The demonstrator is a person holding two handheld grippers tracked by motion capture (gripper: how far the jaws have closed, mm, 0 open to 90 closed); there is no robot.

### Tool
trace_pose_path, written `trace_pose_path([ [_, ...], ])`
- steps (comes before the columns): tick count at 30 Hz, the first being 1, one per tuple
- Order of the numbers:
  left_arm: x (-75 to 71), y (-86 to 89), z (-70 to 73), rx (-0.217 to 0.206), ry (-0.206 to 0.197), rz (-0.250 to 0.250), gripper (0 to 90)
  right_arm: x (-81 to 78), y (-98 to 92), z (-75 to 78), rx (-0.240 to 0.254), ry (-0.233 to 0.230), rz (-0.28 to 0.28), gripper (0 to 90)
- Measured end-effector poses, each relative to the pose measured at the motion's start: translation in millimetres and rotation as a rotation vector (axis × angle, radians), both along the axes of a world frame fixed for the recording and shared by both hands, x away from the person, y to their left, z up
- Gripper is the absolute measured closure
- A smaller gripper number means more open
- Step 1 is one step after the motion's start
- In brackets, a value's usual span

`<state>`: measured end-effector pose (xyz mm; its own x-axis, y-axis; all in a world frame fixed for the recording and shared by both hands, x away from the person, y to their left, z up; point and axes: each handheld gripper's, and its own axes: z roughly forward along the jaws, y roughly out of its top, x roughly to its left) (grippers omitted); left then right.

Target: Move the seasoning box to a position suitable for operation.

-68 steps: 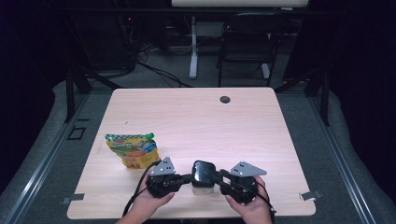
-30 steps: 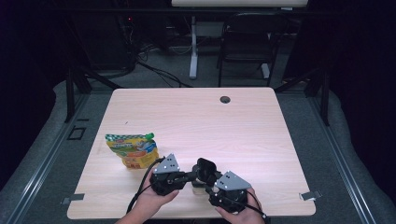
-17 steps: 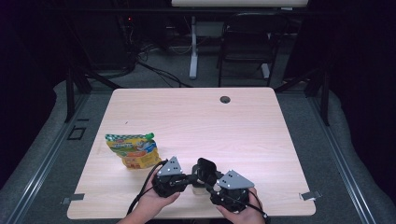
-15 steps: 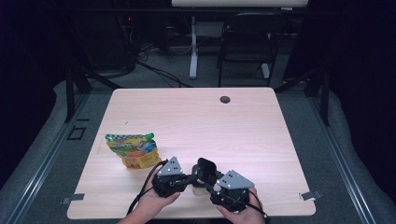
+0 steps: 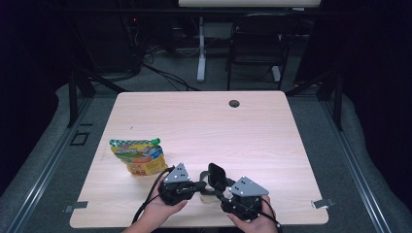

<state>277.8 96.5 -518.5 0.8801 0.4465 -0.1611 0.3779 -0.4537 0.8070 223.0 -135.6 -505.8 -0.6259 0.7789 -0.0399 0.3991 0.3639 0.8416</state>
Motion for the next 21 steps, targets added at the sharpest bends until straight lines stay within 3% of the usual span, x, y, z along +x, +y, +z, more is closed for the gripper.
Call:
trace_pose_path([
  [2, -0.2, -0.1, 0.0, 0.0, -0.001, 0.002, 88.6, 0.0, -0.1, 1.8, 0.003, 0.005, -0.008, 49.4],
  [5, -0.9, -0.6, 0.2, 0.004, -0.006, 0.005, 88.6, 0.1, -0.5, 5.4, -0.033, 0.007, 0.002, 50.9],
  [8, -1.0, -0.4, 0.2, 0.008, -0.015, 0.002, 88.9, -2.1, -4.9, 7.0, -0.007, 0.037, -0.004, 57.6],
  [17, -0.8, -0.1, -0.2, 0.003, -0.011, 0.003, 88.7, -11.4, -13.5, 5.8, 0.022, 0.003, -0.052, 62.5],
  [21, -0.9, -0.3, -0.7, -0.004, -0.012, 0.005, 88.7, -13.5, -19.9, 5.9, 0.039, 0.016, -0.071, 62.9],
])
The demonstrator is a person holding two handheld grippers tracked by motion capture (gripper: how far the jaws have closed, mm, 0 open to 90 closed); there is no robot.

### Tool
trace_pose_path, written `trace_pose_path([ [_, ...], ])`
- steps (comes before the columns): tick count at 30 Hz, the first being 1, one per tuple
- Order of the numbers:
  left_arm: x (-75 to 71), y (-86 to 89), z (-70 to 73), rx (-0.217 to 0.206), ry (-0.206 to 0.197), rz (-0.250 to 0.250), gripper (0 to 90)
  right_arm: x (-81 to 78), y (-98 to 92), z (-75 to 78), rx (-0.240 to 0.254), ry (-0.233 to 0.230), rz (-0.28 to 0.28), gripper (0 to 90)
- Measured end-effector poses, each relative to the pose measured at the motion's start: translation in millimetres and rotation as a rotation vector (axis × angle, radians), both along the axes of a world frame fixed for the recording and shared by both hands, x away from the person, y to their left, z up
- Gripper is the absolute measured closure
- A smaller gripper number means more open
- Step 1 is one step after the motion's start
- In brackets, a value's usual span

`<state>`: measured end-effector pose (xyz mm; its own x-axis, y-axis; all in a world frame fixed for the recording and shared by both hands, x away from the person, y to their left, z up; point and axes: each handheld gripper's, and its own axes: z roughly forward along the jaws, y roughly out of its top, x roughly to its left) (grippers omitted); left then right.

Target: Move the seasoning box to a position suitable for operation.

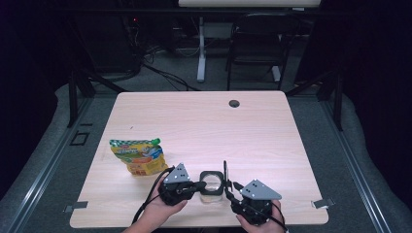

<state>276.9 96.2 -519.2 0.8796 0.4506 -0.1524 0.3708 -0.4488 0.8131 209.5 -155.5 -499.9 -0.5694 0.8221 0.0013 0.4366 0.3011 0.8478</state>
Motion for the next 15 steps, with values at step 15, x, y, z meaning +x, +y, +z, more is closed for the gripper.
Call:
trace_pose_path([
  [15, 0.9, 0.8, 0.4, 0.0, 0.011, 0.0, 88.0, 3.2, 4.5, -5.7, 0.075, 0.008, -0.031, 54.5],
])
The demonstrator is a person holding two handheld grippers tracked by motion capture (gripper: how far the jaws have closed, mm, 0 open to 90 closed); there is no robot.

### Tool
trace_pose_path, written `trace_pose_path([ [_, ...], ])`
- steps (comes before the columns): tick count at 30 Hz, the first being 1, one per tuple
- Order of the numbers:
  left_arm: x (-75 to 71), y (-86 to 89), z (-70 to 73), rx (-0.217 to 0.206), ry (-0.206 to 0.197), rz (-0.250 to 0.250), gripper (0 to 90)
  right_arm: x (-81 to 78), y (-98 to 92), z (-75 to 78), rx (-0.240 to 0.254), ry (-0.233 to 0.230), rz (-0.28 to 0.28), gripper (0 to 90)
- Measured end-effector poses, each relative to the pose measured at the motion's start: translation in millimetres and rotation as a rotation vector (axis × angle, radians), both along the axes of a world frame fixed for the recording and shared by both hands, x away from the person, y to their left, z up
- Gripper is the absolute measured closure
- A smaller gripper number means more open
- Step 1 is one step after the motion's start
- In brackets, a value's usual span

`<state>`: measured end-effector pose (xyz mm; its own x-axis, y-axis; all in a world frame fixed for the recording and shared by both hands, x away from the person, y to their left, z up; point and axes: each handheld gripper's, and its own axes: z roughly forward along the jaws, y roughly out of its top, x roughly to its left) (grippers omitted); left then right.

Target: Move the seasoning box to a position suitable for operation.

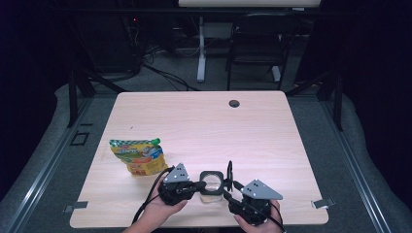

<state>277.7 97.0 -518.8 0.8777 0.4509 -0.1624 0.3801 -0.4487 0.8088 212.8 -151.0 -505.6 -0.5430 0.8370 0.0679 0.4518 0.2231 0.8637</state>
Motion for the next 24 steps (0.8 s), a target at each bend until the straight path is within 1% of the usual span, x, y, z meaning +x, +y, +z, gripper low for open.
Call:
trace_pose_path([
  [2, 0.5, 0.1, 0.2, -0.002, 0.004, -0.004, 87.7, 1.9, 1.0, -0.2, -0.001, 0.001, -0.006, 54.5],
  [4, 0.9, 1.6, 1.7, 0.003, -0.004, 0.006, 86.2, 5.6, 2.0, -0.8, 0.006, 0.01, -0.013, 54.7],
  [6, 1.5, 4.2, 3.1, -0.003, -0.007, 0.014, 85.9, 8.0, 1.6, -1.1, 0.01, 0.013, -0.022, 56.5],
  [8, 1.9, 7.3, 4.2, -0.008, -0.011, 0.026, 84.5, 10.8, 1.0, -2.1, 0.027, 0.018, -0.037, 59.1],
  [9, 2.1, 9.1, 4.6, -0.01, -0.013, 0.032, 84.5, 10.8, 1.0, -2.1, 0.027, 0.018, -0.037, 59.1],
  [10, 1.9, 10.9, 5.3, -0.002, -0.017, 0.042, 83.8, 11.6, 0.9, -2.2, 0.021, 0.019, -0.035, 60.5],
  [11, 1.8, 13.1, 5.2, -0.008, -0.018, 0.047, 83.3, 12.4, 0.9, -2.5, 0.017, 0.02, -0.032, 61.5],
  [12, 1.3, 14.8, 5.4, -0.008, -0.019, 0.053, 82.5, 13.1, 1.6, -2.9, 0.023, 0.022, -0.029, 62.8],
  [13, 0.9, 16.6, 5.4, -0.005, -0.023, 0.059, 80.8, 13.4, 2.2, -2.2, 0.013, 0.023, -0.022, 64.2],
  [15, 0.0, 20.2, 5.7, 0.0, -0.027, 0.07, 80.1, 13.6, 2.9, -2.3, 0.015, 0.016, -0.026, 65.4],
  [16, -0.1, 21.5, 5.4, 0.001, -0.03, 0.075, 78.6, 14.5, 1.8, -1.3, -0.003, 0.015, -0.027, 67.3],
  [17, -0.5, 23.8, 5.6, 0.008, -0.029, 0.082, 78.1, 15.3, 1.3, -1.1, 0.001, 0.016, -0.029, 68.8],
  [18, -0.8, 25.0, 5.1, 0.003, -0.03, 0.088, 77.1, 17.4, -0.9, -0.1, -0.006, 0.022, -0.027, 70.2],
  [19, -1.1, 27.5, 5.2, 0.008, -0.027, 0.096, 76.3, 18.9, -1.9, 0.4, -0.002, 0.029, -0.028, 71.1],
  [23, -2.7, 34.0, 3.8, 0.004, -0.027, 0.124, 73.0, 29.7, -9.1, 2.4, 0.011, 0.06, -0.013, 75.3],
  [24, -3.3, 35.5, 3.8, 0.011, -0.028, 0.134, 72.6, 32.5, -10.4, 2.5, 0.016, 0.065, -0.007, 76.3],
])
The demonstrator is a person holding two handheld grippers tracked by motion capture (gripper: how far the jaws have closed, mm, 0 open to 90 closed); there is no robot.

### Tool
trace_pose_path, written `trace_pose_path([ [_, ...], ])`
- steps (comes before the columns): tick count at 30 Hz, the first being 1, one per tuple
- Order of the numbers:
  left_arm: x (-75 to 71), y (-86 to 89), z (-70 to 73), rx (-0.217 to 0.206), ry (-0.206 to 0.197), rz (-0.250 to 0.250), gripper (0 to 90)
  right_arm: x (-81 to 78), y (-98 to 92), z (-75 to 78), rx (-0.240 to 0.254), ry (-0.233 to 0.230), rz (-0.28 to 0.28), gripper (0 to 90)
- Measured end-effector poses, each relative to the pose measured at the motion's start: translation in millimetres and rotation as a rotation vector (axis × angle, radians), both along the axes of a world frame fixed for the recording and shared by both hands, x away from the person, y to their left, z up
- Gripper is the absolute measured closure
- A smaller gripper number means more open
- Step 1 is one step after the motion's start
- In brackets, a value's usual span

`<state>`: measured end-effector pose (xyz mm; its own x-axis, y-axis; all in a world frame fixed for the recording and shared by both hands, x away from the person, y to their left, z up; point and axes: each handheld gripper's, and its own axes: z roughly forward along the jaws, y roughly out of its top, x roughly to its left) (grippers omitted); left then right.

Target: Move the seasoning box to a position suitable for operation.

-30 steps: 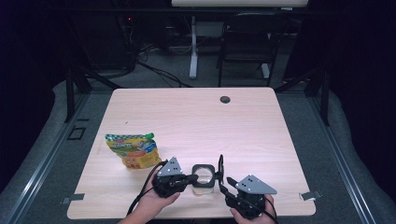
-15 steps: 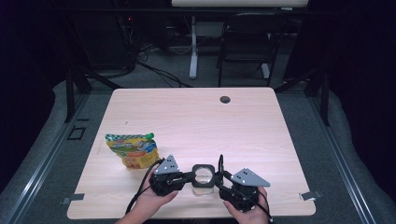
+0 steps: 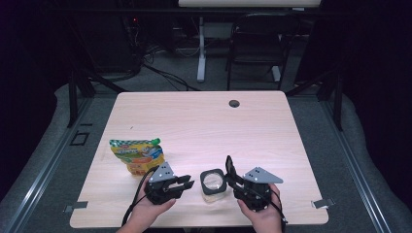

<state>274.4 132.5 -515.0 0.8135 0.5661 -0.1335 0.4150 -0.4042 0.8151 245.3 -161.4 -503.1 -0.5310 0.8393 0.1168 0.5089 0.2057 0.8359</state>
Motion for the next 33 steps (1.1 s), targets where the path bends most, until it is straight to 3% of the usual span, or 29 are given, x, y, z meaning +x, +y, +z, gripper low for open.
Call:
trace_pose_path([
  [7, -2.4, 6.9, -2.2, 0.006, -0.001, 0.025, 70.1, 19.9, -2.3, 1.7, 0.013, 0.028, 0.06, 82.6],
  [18, -1.9, 12.0, -7.5, 0.018, 0.012, 0.044, 63.8, 50.3, 5.8, 1.9, -0.019, 0.007, 0.183, 84.7],
  [20, -1.3, 11.3, -9.2, 0.024, 0.019, 0.042, 62.8, 55.6, 8.2, 1.2, -0.002, 0.01, 0.167, 82.0],
  [23, -0.3, 10.2, -11.4, 0.03, 0.023, 0.037, 62.5, 55.9, 8.9, 0.5, -0.013, 0.007, 0.161, 78.3],
  [28, 1.3, 7.5, -15.0, 0.028, 0.029, 0.024, 61.0, 49.7, 6.5, -3.4, -0.006, 0.023, 0.129, 70.6],
  [33, 1.8, 4.1, -16.9, 0.03, 0.03, 0.017, 60.8, 40.4, -0.5, -3.7, 0.01, 0.023, 0.095, 74.4],
])
